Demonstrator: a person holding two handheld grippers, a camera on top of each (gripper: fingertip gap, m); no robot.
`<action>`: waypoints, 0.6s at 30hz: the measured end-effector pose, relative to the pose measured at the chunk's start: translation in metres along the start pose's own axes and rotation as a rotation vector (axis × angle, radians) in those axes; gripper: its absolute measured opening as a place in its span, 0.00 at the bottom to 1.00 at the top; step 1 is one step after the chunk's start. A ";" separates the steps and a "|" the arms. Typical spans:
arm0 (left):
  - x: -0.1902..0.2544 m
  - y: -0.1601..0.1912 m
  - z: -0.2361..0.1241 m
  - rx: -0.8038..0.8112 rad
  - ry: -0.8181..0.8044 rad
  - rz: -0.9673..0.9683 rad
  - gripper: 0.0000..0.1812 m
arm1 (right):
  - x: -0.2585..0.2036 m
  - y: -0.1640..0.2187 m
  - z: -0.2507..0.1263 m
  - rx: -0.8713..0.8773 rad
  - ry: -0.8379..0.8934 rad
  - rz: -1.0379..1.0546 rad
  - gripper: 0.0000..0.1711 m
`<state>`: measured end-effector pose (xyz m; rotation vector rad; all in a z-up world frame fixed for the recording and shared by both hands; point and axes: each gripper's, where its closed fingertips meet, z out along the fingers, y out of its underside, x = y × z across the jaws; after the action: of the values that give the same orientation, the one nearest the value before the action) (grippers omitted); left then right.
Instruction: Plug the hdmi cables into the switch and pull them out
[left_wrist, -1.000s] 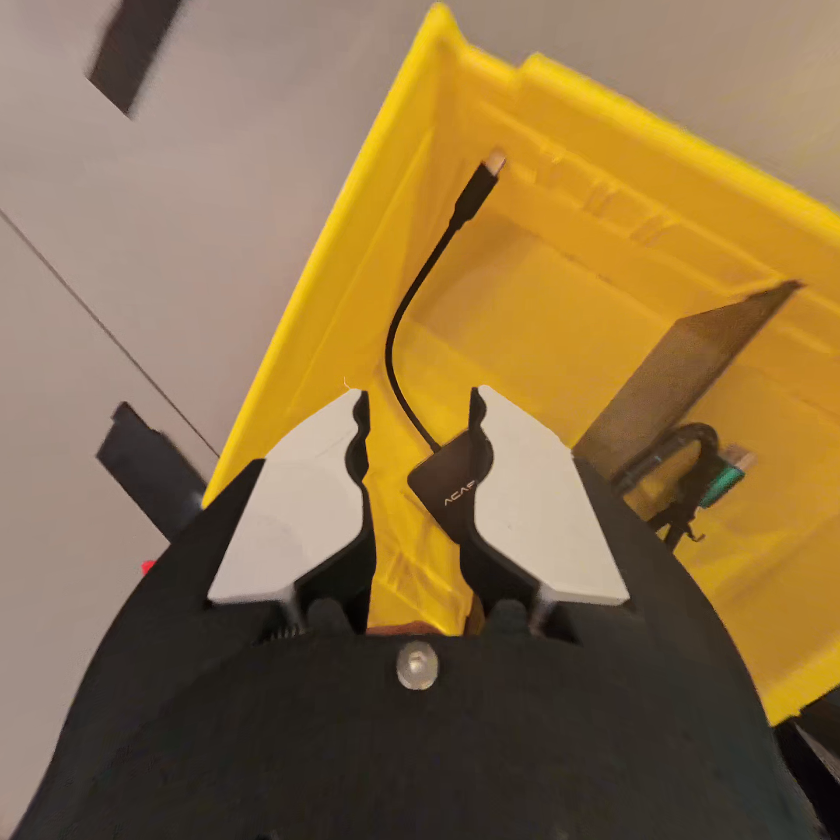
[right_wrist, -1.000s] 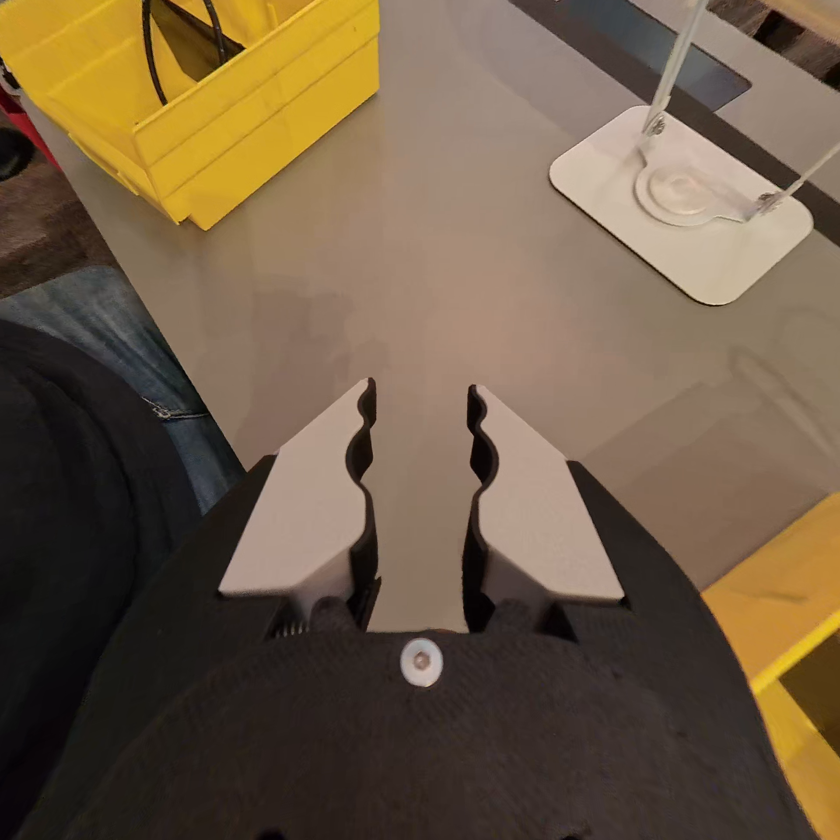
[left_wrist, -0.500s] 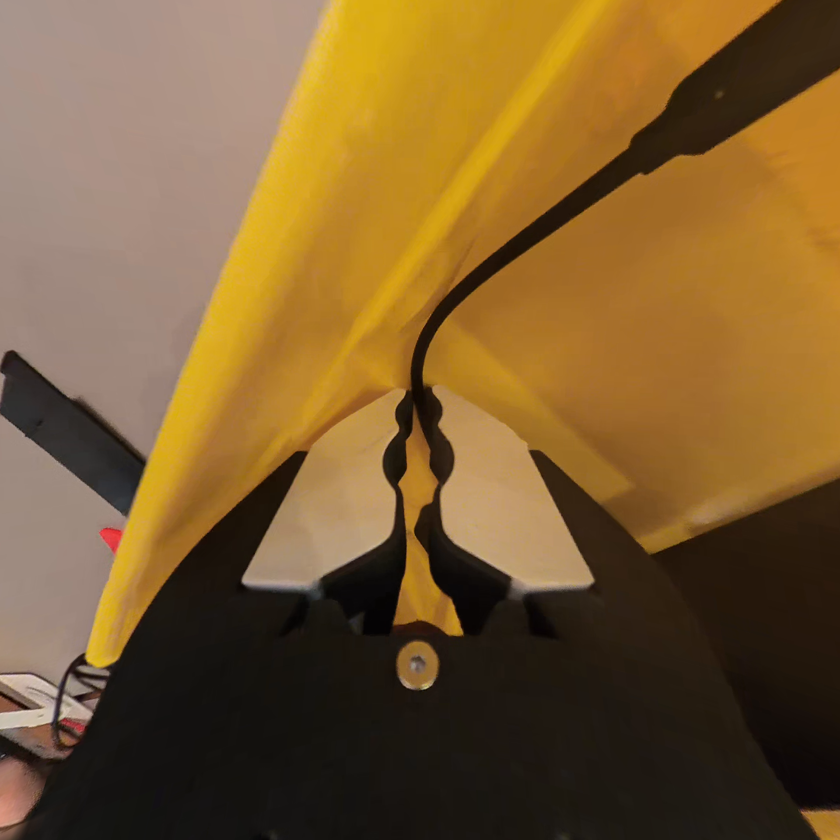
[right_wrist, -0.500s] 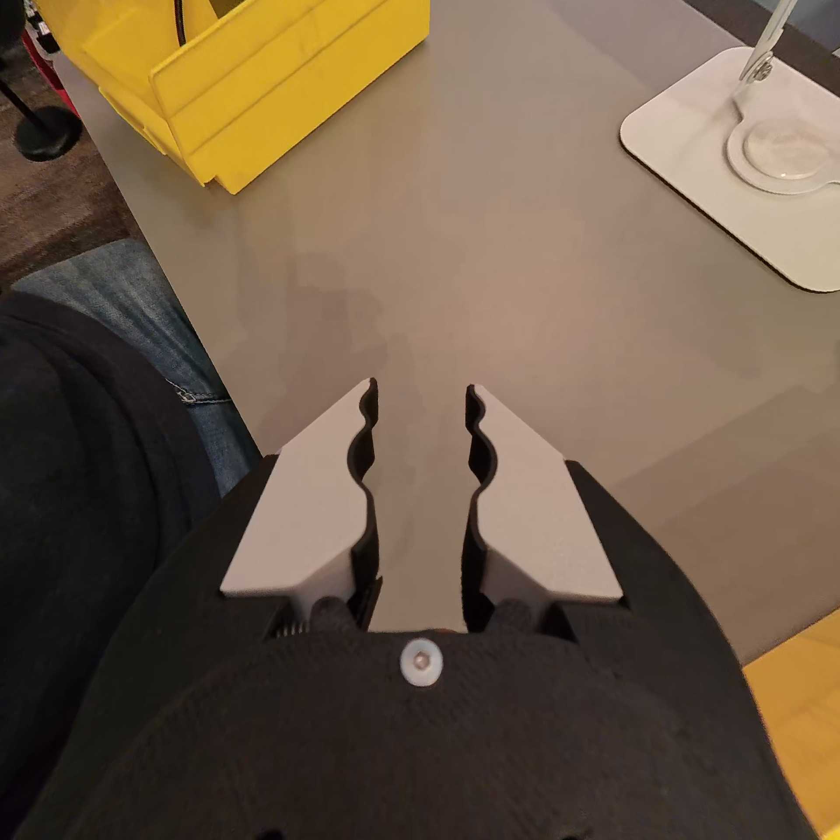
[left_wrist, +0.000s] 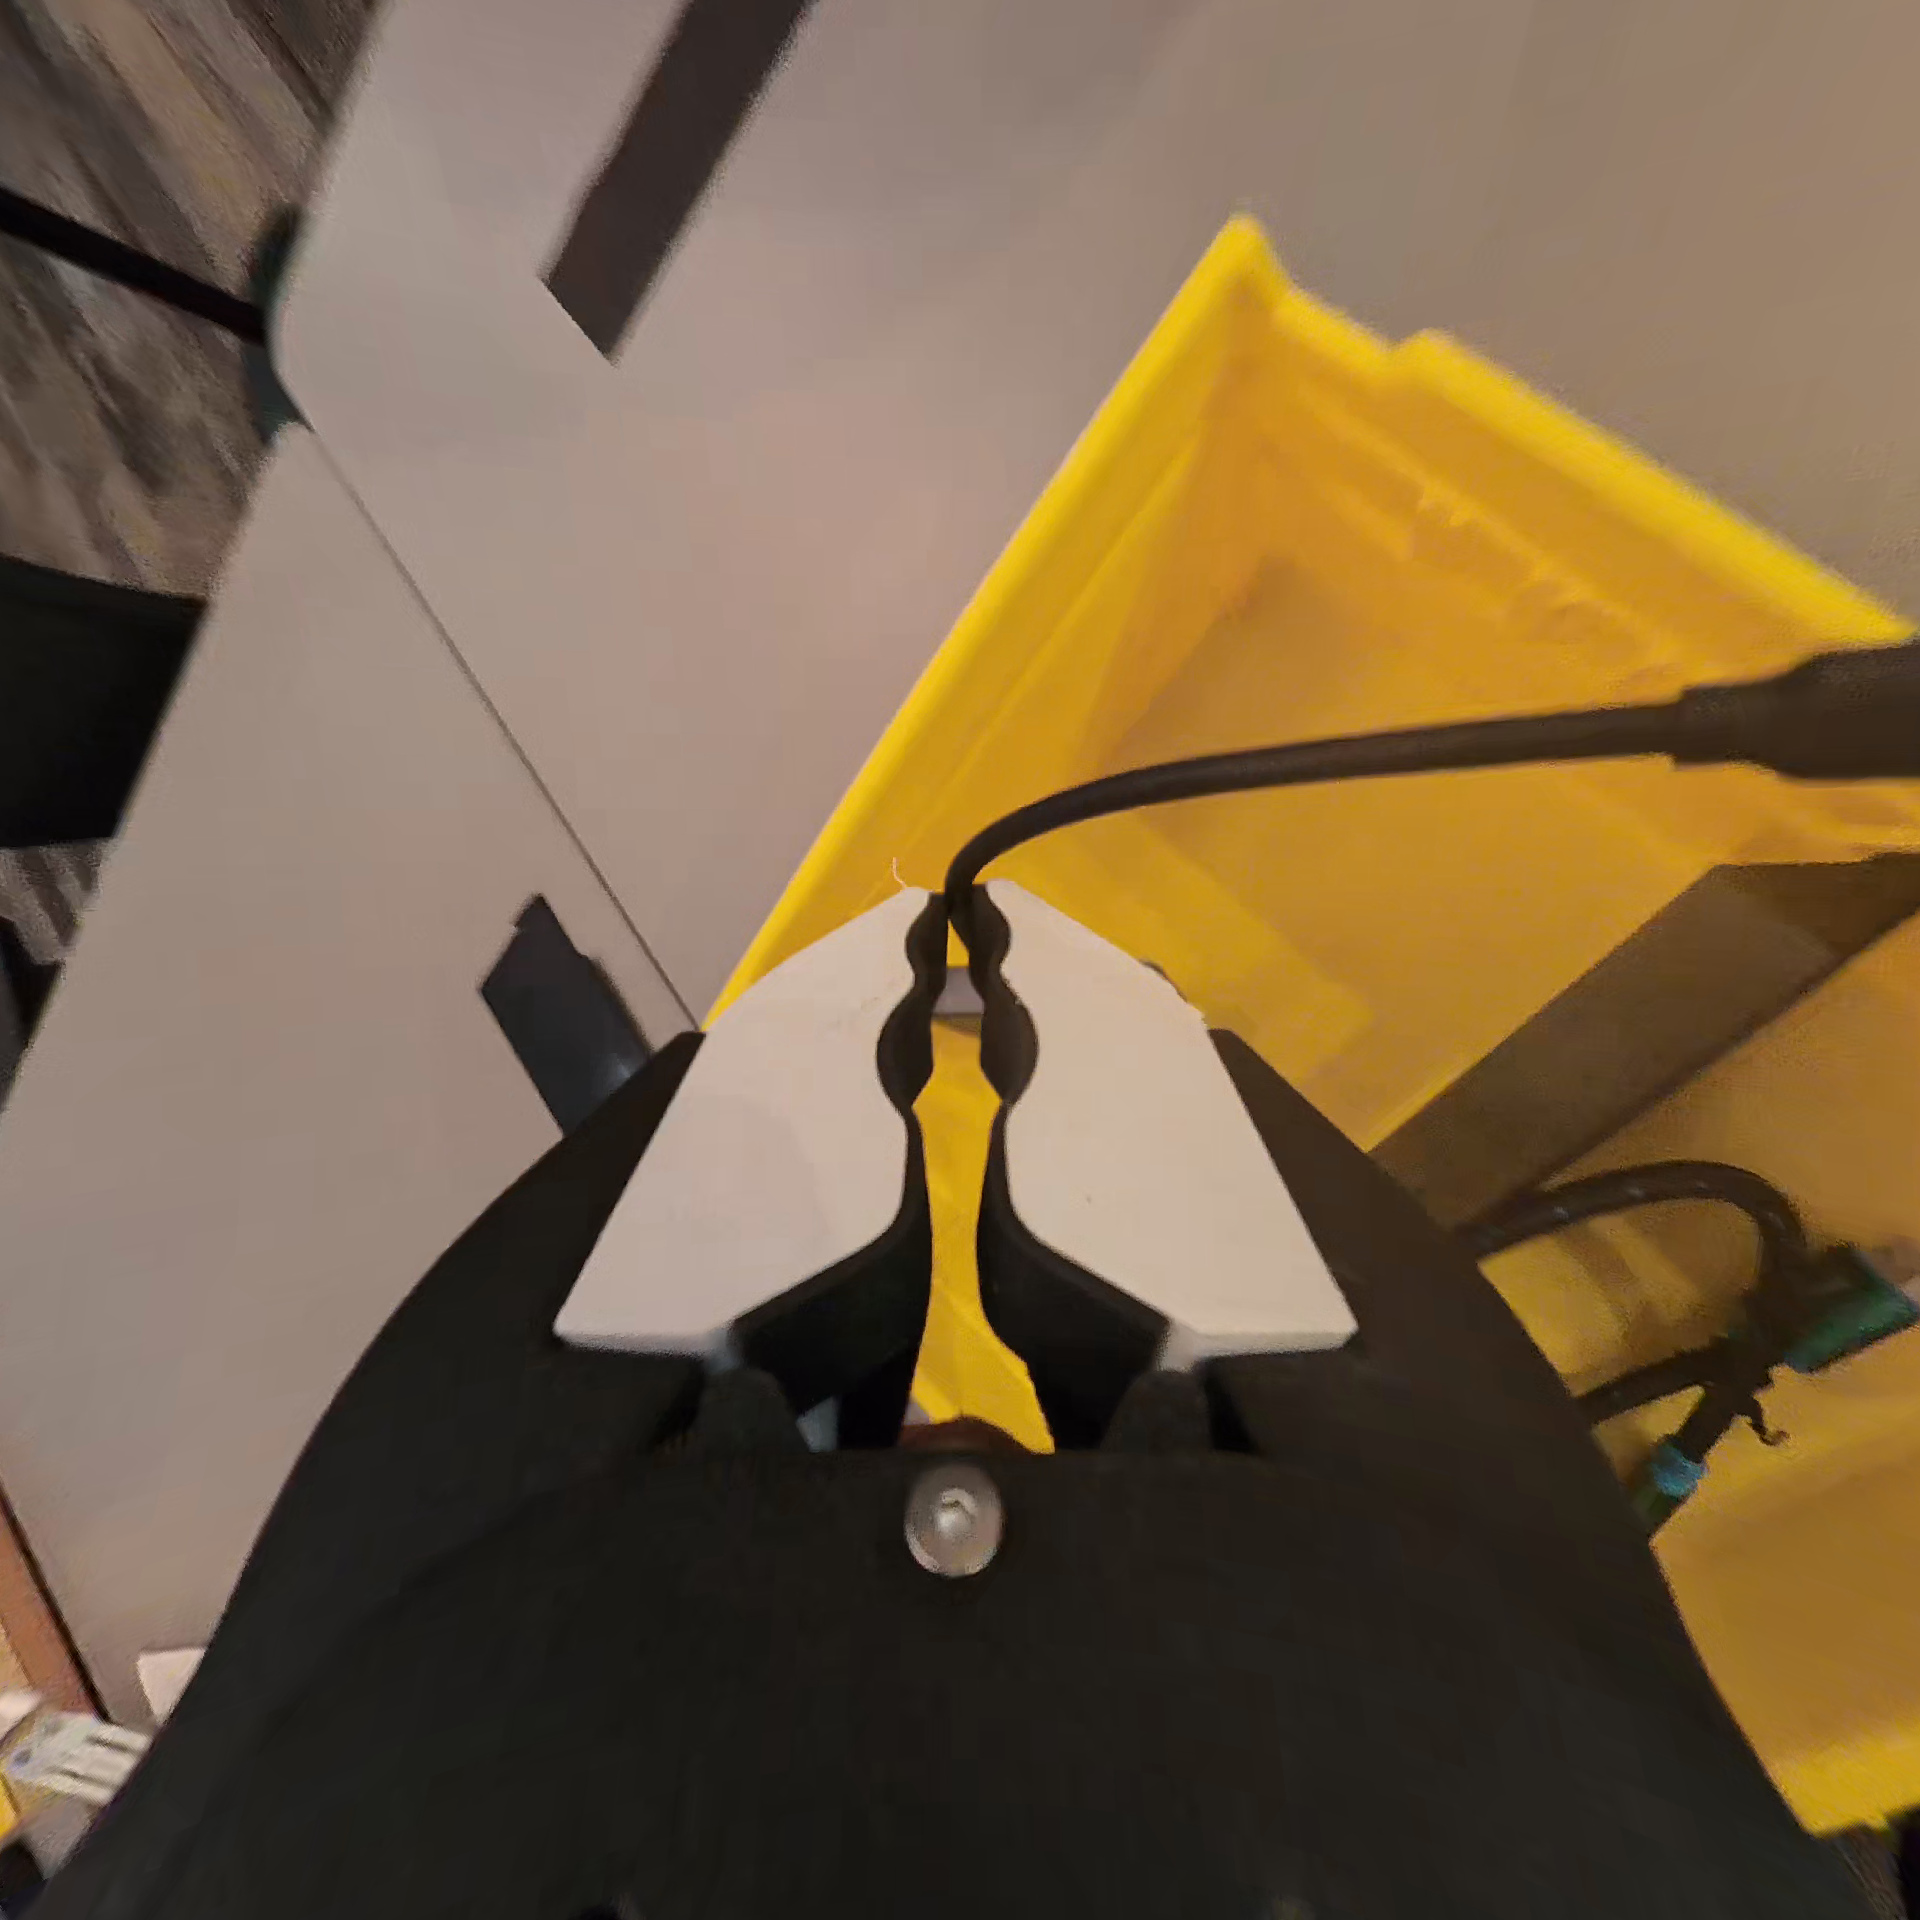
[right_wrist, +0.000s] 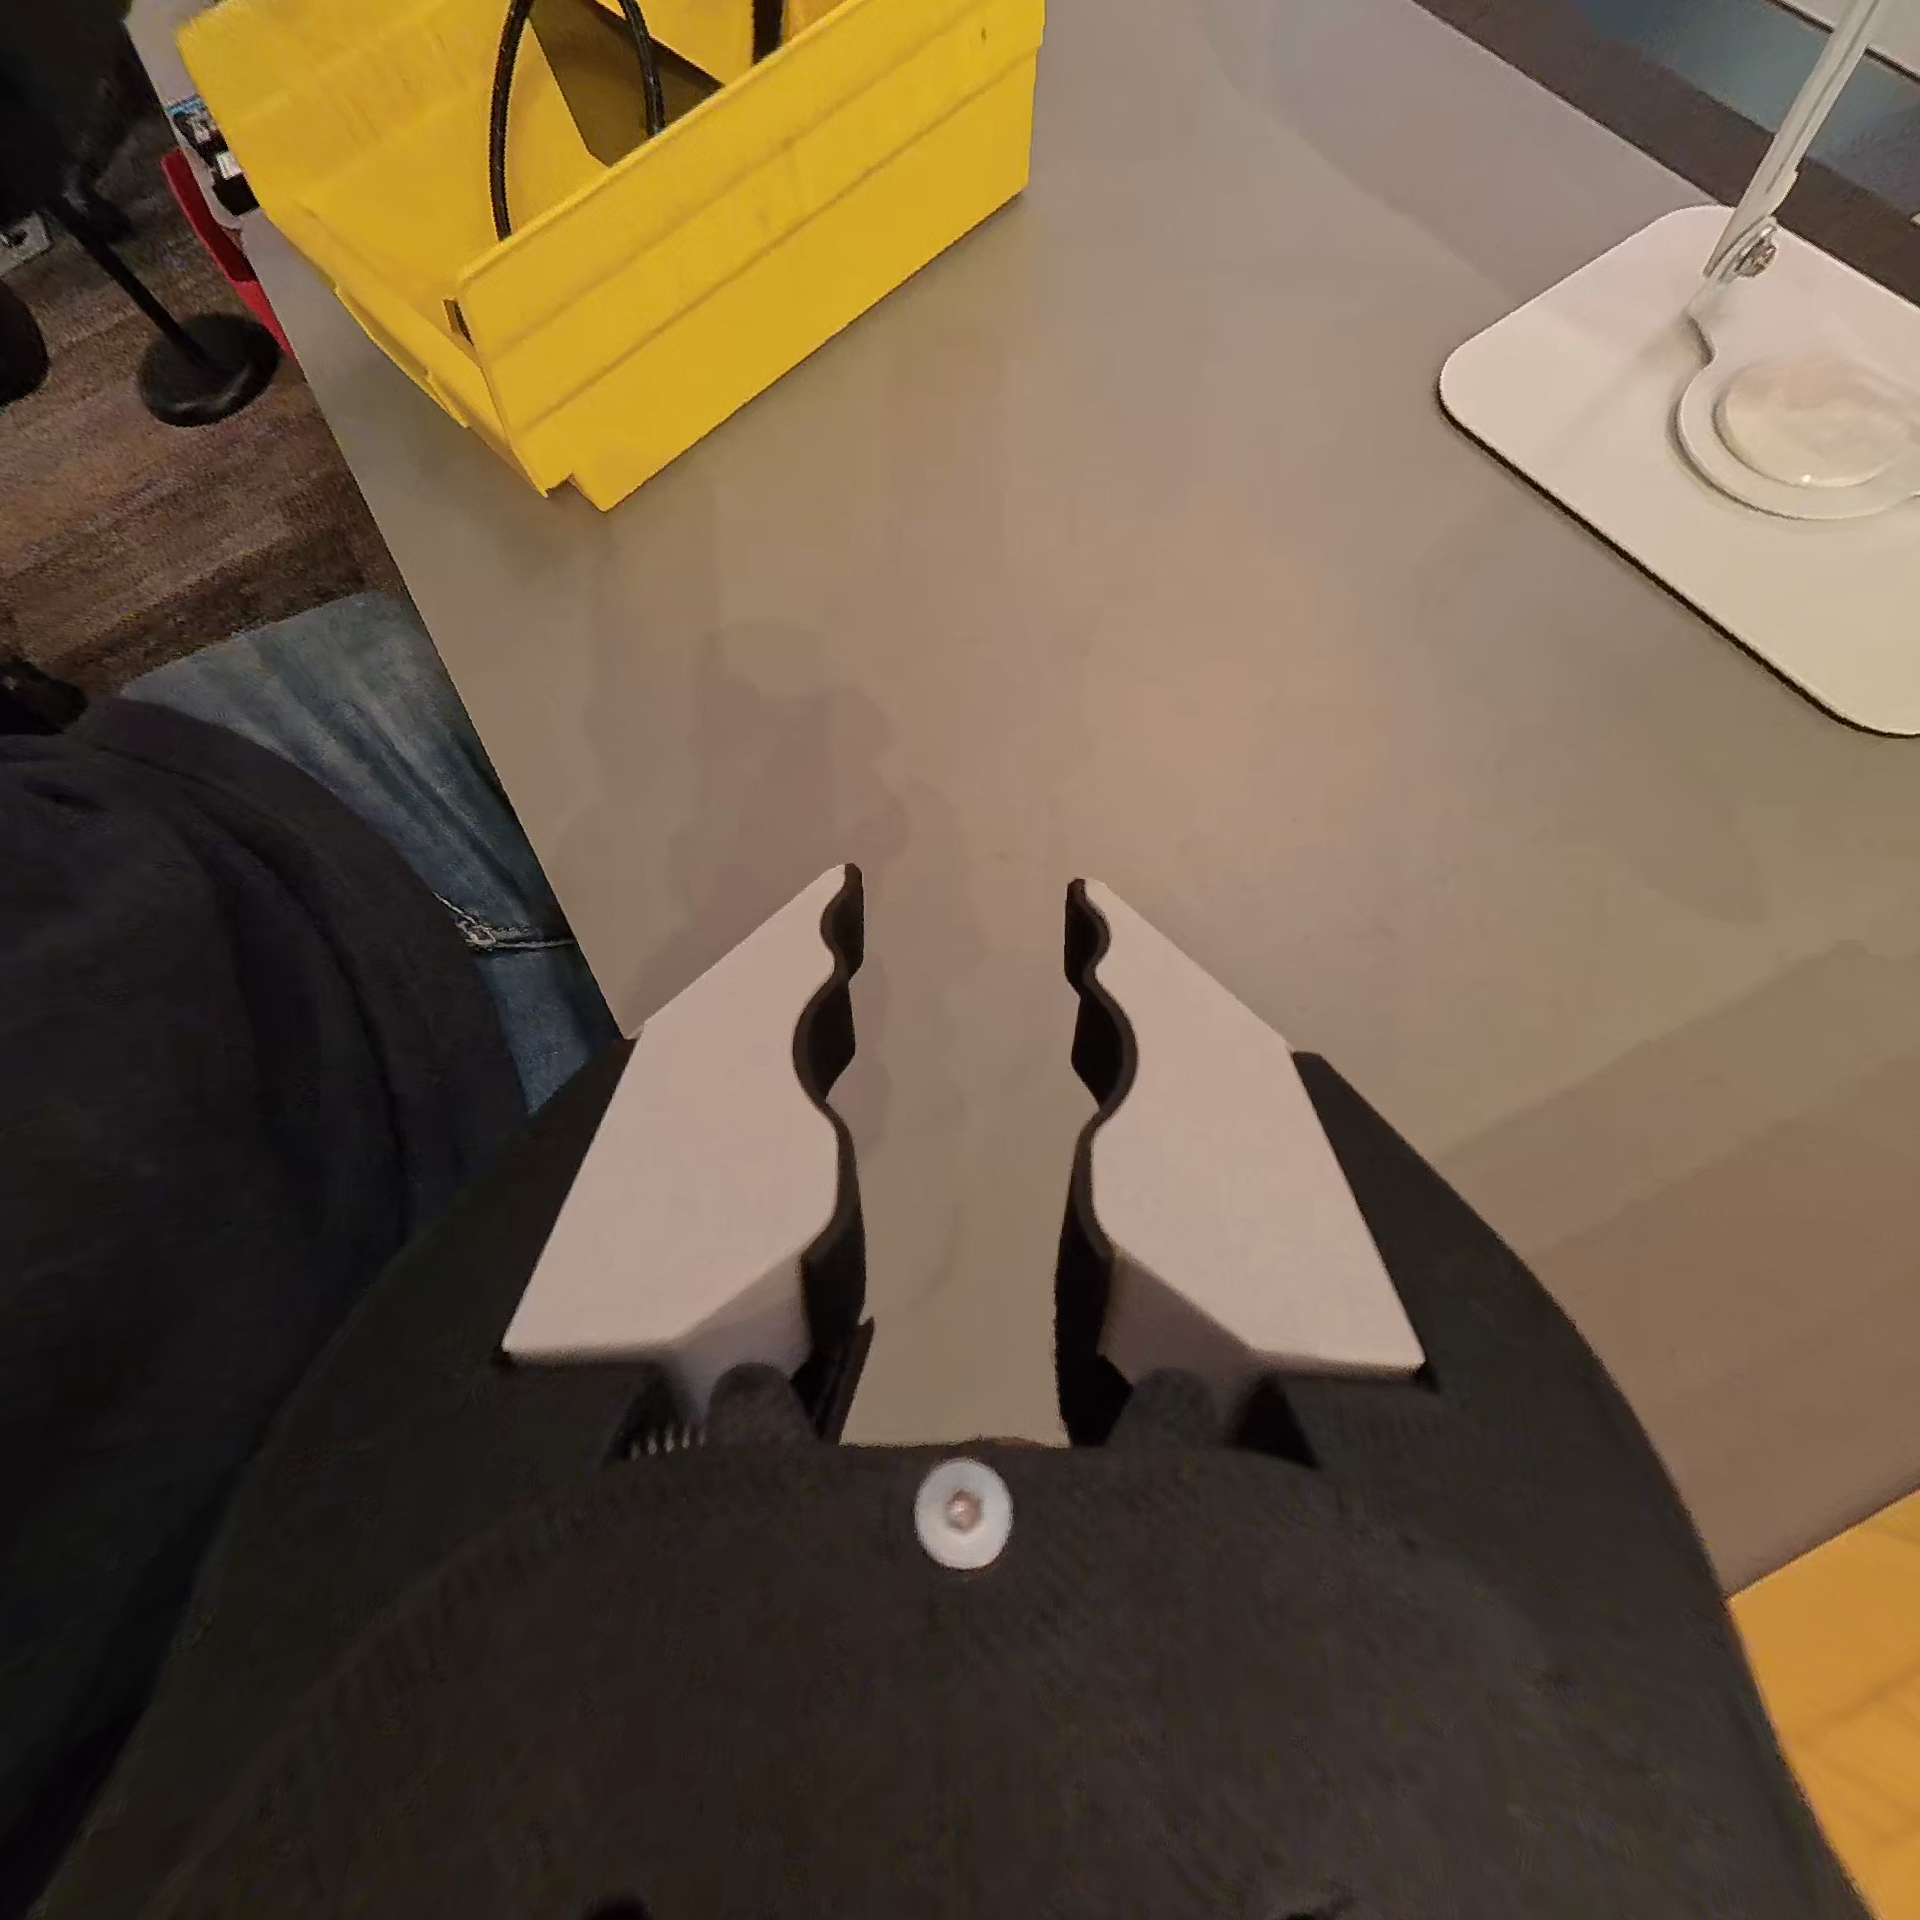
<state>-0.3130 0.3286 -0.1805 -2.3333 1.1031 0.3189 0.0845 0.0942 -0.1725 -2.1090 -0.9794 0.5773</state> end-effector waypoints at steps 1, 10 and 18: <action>-0.002 -0.008 -0.014 0.037 -0.018 0.005 0.02 | -0.001 -0.001 0.000 0.001 0.000 -0.003 0.22; 0.080 -0.122 -0.114 0.295 0.028 0.287 0.02 | 0.003 -0.010 -0.008 0.041 0.040 -0.009 0.29; 0.257 -0.187 -0.085 0.286 0.239 0.635 0.02 | 0.016 0.001 -0.030 0.062 0.094 0.033 0.29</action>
<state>-0.0059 0.2133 -0.1501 -1.7542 1.8645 0.0934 0.1137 0.0937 -0.1556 -2.0813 -0.8649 0.5141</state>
